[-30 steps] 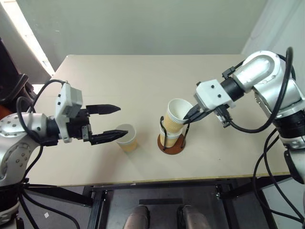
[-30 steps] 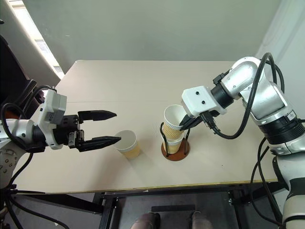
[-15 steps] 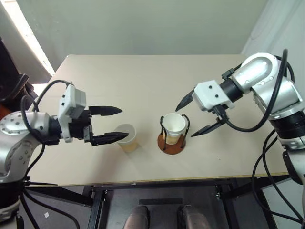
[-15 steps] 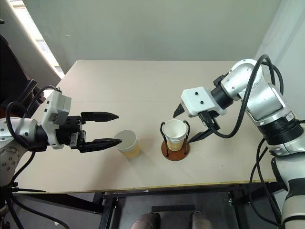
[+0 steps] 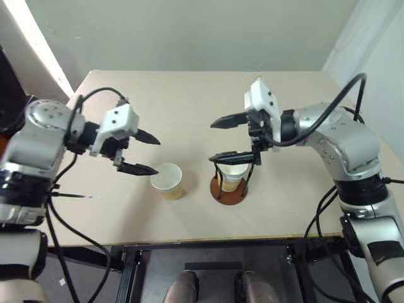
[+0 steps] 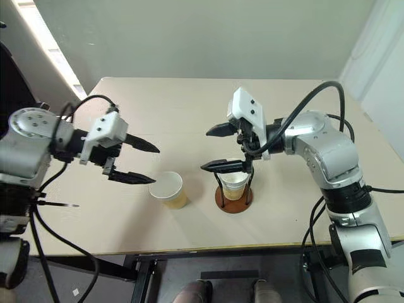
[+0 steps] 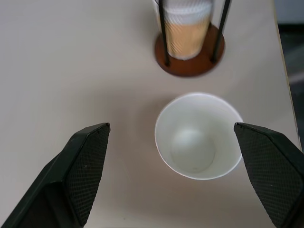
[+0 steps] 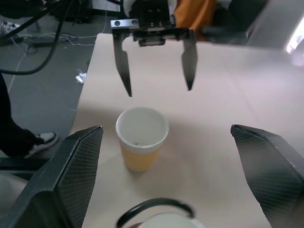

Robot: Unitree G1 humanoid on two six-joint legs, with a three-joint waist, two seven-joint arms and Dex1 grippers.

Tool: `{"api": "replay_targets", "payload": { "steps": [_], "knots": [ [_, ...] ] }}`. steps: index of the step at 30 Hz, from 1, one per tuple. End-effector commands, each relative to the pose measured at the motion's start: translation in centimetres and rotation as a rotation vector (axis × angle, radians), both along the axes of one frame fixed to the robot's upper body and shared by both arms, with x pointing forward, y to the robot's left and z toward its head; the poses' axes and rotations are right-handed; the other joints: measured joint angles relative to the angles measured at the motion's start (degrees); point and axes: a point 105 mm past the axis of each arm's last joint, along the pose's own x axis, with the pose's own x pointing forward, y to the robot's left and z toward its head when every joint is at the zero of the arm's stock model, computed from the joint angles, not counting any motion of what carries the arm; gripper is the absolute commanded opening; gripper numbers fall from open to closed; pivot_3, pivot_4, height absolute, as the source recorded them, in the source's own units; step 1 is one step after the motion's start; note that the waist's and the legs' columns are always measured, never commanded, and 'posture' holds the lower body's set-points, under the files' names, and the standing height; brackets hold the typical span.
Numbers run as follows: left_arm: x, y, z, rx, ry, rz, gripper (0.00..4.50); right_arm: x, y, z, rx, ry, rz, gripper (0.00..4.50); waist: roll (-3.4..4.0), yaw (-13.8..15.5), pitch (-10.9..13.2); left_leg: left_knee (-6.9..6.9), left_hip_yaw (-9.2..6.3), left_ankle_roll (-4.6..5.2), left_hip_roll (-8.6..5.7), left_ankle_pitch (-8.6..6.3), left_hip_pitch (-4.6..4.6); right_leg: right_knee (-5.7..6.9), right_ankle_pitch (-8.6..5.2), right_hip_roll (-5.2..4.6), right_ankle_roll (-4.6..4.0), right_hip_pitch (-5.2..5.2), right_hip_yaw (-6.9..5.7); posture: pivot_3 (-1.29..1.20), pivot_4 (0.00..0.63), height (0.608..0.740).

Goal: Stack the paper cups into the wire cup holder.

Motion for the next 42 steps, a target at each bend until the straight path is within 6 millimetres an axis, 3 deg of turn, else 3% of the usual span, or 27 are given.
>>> {"api": "replay_targets", "payload": {
  "steps": [1, 6, 9, 20, 25, 30, 36, 40, 42],
  "knots": [
    [0.5, -0.7, -0.4, 0.087, -0.015, -0.059, 4.5, -0.6, -1.1, 1.4, 0.031, -0.048, -0.034, 4.47, 0.0, -0.06, 0.0, 0.06, 0.01, 0.03, 0.0, -0.02, -0.07, -0.01, 0.02, 0.0, 0.04, -0.03, 0.01, 0.0, 0.15, 0.74],
    [1.3, -1.3, -2.4, 0.194, -0.004, -0.111, 4.5, -0.8, -2.7, 1.0, 0.0, -0.049, -0.08, 4.47, -0.01, -0.05, 0.0, 0.27, 0.01, 0.12, 0.0, -0.07, -0.18, -0.07, 0.35, 0.0, 0.63, -0.05, 0.02, 0.0, 0.15, 0.74],
    [1.7, -2.0, -2.7, 0.211, -0.008, -0.139, 3.92, -1.1, -3.3, 0.9, -0.009, -0.048, -0.097, 4.5, -0.01, -0.04, 0.0, 0.29, 0.01, 0.13, 0.01, -0.06, -0.19, -0.05, 0.38, 0.0, 0.68, -0.04, 0.02, 0.0, 0.15, 0.74],
    [1.8, -2.4, -2.6, 0.218, -0.007, -0.196, 0.02, -1.6, -4.3, 1.0, -0.03, -0.069, -0.138, 4.5, -0.01, -0.08, 0.0, 0.71, 0.03, 0.26, 0.0, -0.03, -0.37, -0.05, 0.43, 0.01, 0.76, -0.03, 0.08, 0.0, 0.15, 0.74],
    [1.6, -2.8, -1.7, 0.199, -0.022, -0.222, 0.02, -1.7, -5.4, 1.4, -0.05, -0.081, -0.156, 4.5, -0.01, -0.03, 0.0, 0.75, 0.03, 0.3, -0.01, -0.03, -0.44, -0.09, 0.44, 0.01, 0.77, -0.04, 0.08, 0.0, 0.15, 0.74],
    [1.7, -4.1, 1.9, 0.121, -0.094, -0.27, 0.02, -3.8, -8.1, 2.1, -0.083, -0.047, -0.108, 4.5, -0.05, 0.94, 0.02, 0.77, 0.01, 0.33, -0.05, -0.01, -0.67, -0.15, 0.42, 0.01, 0.85, -0.09, 0.05, 0.0, 0.15, 0.74],
    [1.4, -8.4, 10.2, -0.037, -0.192, -0.361, 0.02, -5.6, -13.6, 5.0, 0.081, -0.063, -0.165, 4.5, -0.22, 1.5, 0.07, 0.81, 0.11, 0.46, -0.21, -0.1, -0.83, -0.37, 0.35, -0.05, 1.05, -0.07, 0.19, 0.0, 0.15, 0.74],
    [0.8, -11.7, 12.9, -0.116, -0.192, -0.449, 0.02, -6.8, -16.1, 5.2, 0.118, -0.04, -0.226, 4.5, -0.16, 1.53, 0.08, 0.8, 0.26, 0.68, -0.34, -0.25, -0.7, -0.59, 0.32, -0.26, 1.54, 0.12, 0.35, 0.0, 0.15, 0.74],
    [0.8, -13.4, 13.1, -0.105, -0.192, -0.492, 0.02, -7.5, -17.8, 5.4, 0.12, -0.039, -0.289, 4.5, -0.16, 1.63, 0.1, 0.84, 0.31, 0.75, -0.52, -0.29, -0.71, -0.59, 0.28, -0.25, 1.97, 0.18, 0.36, 0.0, 0.15, 0.74]
  ]
}}
